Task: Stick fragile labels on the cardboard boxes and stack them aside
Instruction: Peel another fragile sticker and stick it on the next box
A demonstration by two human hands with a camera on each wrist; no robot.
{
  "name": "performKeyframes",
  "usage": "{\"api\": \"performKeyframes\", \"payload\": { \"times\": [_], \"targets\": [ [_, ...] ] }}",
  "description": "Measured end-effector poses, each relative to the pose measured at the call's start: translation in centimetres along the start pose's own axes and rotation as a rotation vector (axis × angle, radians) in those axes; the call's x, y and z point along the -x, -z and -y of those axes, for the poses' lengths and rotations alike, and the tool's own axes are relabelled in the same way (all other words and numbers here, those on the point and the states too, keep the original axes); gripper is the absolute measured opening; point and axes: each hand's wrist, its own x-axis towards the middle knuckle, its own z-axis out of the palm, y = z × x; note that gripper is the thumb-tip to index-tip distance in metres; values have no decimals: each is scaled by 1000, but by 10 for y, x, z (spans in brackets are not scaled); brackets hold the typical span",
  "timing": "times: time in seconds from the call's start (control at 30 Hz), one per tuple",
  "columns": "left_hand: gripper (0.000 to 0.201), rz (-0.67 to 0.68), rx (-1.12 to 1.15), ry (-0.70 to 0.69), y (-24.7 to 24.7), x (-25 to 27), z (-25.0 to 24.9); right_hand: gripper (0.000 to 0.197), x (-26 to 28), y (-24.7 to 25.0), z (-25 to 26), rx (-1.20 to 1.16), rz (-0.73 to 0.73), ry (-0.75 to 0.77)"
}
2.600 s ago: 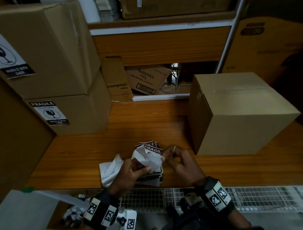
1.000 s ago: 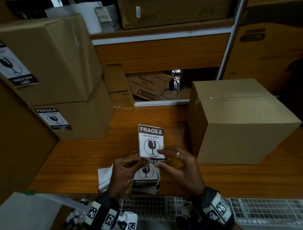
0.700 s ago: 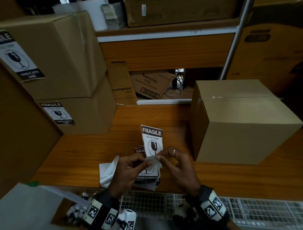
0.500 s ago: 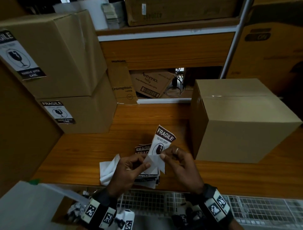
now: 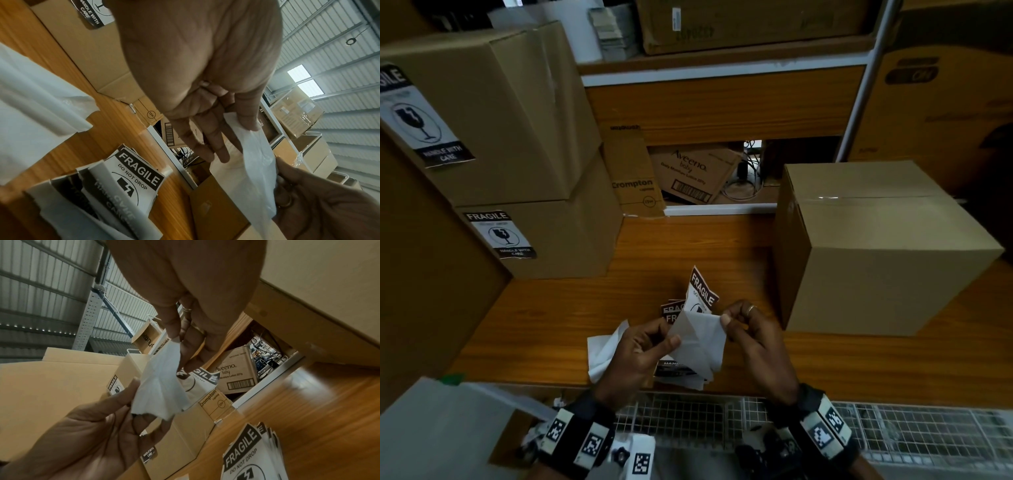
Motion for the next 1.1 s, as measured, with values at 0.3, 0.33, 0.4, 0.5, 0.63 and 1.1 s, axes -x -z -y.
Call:
{"api": "performKeyframes", "payload": {
  "times": [0.3, 0.33, 0.4, 0.5, 0.63, 1.1],
  "targets": [
    [24, -10, 84, 57, 10, 3, 5, 16, -4, -3, -7, -83, -23, 1],
    [27, -36, 81, 59, 10, 3, 6, 16, -5, -4, -3, -83, -8, 18],
    [40, -68, 90, 69, 8, 1, 4, 15, -8, -6, 2, -59, 40, 51],
    [65, -88, 122, 92, -1, -4, 0, 16, -9, -12, 6, -53, 90, 59],
    [54, -92, 34, 75, -8, -10, 1, 18, -12, -10, 3, -45, 86, 37],
    [64, -186, 199, 69, -5, -16, 12, 8, -2, -9, -18, 110, 132, -2]
  ]
}}
